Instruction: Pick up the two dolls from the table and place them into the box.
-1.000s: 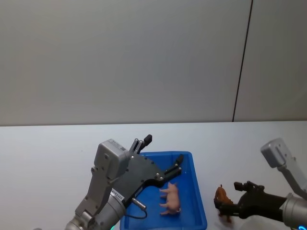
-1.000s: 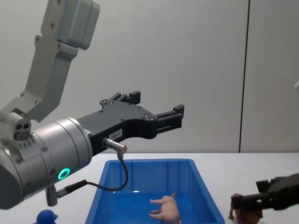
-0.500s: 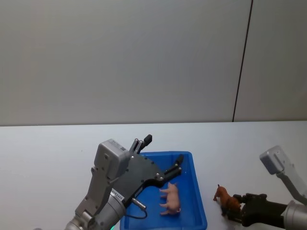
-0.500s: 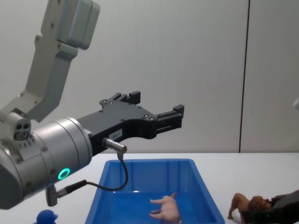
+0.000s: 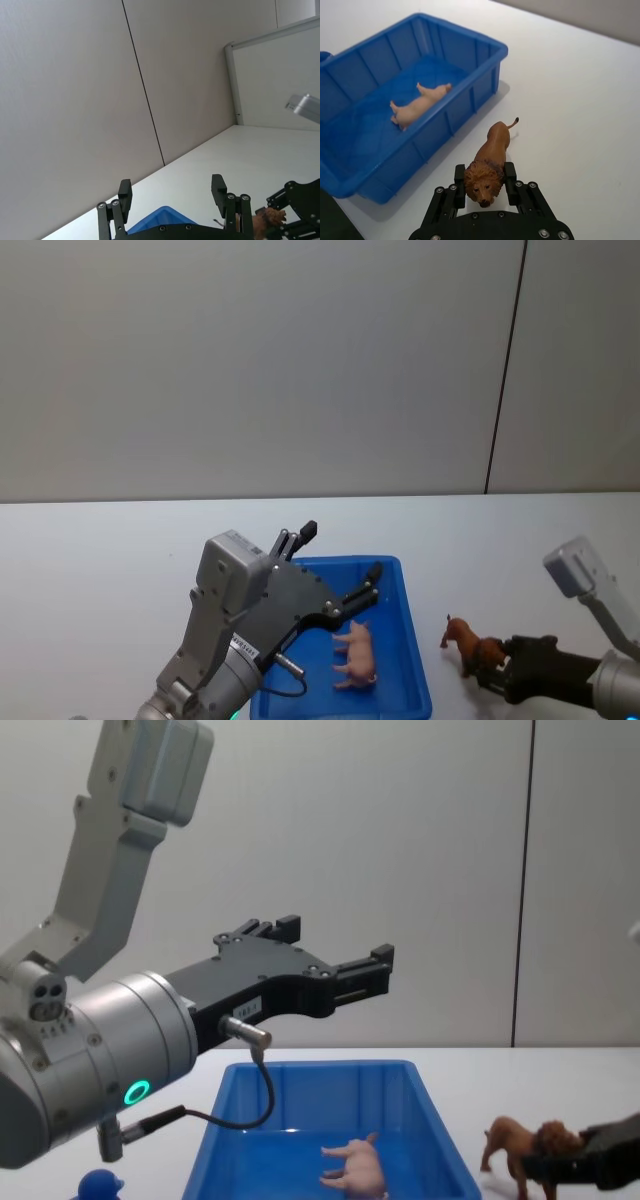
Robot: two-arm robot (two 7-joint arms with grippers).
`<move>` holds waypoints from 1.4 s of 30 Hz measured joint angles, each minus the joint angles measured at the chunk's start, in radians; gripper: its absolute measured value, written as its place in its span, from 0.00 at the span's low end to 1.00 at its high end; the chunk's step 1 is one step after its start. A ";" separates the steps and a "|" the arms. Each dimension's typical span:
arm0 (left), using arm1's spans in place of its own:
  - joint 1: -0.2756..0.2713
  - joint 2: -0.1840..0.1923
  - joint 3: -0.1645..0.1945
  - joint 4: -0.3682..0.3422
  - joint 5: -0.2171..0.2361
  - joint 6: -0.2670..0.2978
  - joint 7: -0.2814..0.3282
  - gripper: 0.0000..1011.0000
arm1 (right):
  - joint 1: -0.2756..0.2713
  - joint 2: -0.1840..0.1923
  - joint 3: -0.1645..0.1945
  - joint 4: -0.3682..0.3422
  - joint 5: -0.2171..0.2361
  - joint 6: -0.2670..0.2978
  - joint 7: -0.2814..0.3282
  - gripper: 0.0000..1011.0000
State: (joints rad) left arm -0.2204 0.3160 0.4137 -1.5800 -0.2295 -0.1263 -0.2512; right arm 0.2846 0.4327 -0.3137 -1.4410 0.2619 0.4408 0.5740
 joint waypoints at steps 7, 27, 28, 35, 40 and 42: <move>0.000 0.000 0.000 0.000 0.000 0.000 0.000 0.99 | 0.011 0.000 0.004 -0.029 -0.003 -0.035 -0.004 0.43; 0.000 0.000 0.000 0.000 0.000 0.000 0.000 0.99 | 0.172 -0.100 -0.033 0.017 -0.019 -0.063 0.143 0.43; 0.000 0.000 0.000 0.000 0.000 0.000 0.000 0.99 | 0.178 -0.105 -0.036 0.024 -0.020 -0.062 0.145 0.43; 0.000 0.000 0.000 0.000 0.000 0.000 0.000 0.99 | 0.225 -0.149 -0.067 0.092 -0.041 -0.058 0.176 0.60; 0.000 0.000 0.000 0.000 0.000 0.000 0.000 0.99 | 0.250 -0.172 -0.085 0.141 -0.058 -0.062 0.188 0.78; 0.000 0.000 0.000 0.000 0.000 0.000 0.000 0.99 | 0.254 -0.175 -0.088 0.149 -0.062 -0.065 0.189 0.81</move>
State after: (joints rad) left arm -0.2204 0.3160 0.4138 -1.5800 -0.2295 -0.1262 -0.2512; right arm 0.5384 0.2578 -0.4015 -1.2919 0.1996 0.3757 0.7634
